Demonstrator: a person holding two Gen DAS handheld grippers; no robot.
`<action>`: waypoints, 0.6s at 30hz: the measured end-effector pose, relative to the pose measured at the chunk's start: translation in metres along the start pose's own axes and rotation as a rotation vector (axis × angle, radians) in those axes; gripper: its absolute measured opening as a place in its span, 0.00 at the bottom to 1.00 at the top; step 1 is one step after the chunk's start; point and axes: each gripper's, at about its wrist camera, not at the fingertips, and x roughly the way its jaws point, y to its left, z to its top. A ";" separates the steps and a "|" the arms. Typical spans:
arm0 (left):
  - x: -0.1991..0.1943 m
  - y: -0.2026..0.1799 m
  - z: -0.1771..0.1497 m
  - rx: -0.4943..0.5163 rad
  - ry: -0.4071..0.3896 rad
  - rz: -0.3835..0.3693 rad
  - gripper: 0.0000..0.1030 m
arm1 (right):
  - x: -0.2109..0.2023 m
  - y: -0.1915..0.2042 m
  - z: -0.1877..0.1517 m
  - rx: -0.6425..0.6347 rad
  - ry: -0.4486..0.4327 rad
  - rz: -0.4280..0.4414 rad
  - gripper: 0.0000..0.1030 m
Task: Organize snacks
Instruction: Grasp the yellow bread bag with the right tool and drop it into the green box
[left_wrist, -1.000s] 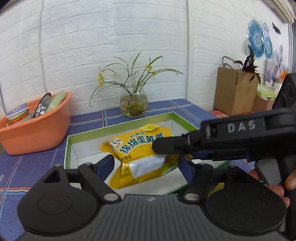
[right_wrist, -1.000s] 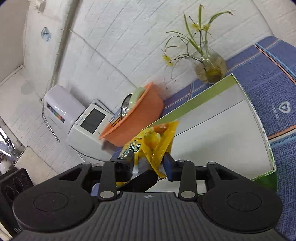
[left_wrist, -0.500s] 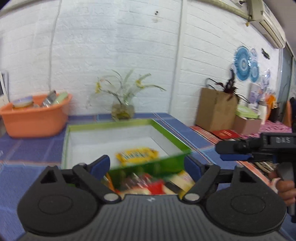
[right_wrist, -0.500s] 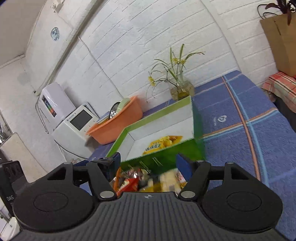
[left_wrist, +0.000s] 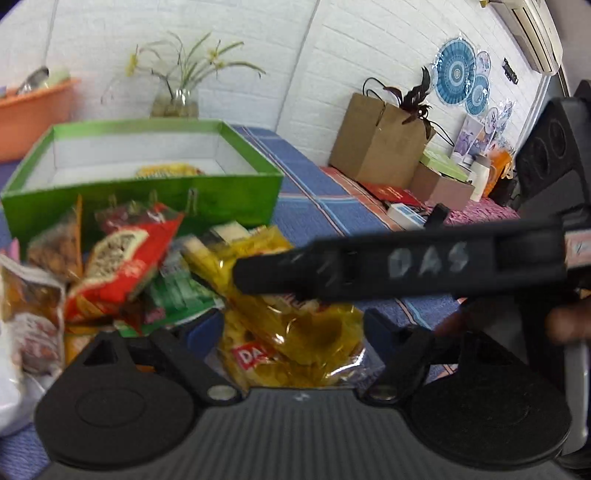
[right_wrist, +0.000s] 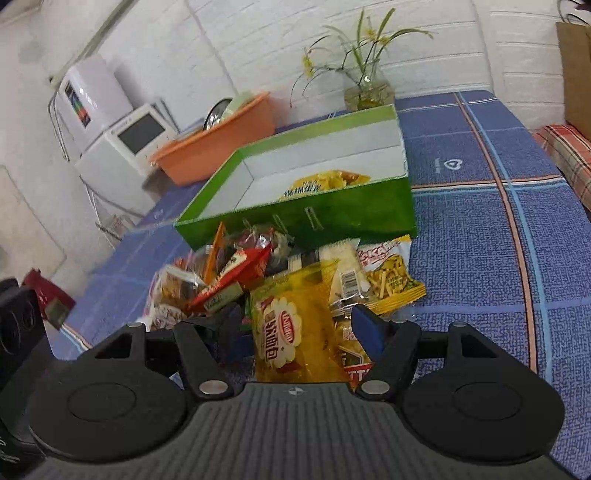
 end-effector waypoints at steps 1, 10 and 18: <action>0.001 0.001 -0.002 -0.002 0.001 -0.013 0.66 | 0.005 0.002 -0.002 -0.024 0.017 0.013 0.93; -0.044 -0.010 -0.001 0.115 -0.128 0.021 0.60 | -0.028 0.031 -0.008 -0.116 -0.132 0.027 0.69; -0.065 0.009 0.020 0.122 -0.188 0.069 0.59 | -0.015 0.052 0.017 -0.148 -0.192 0.105 0.69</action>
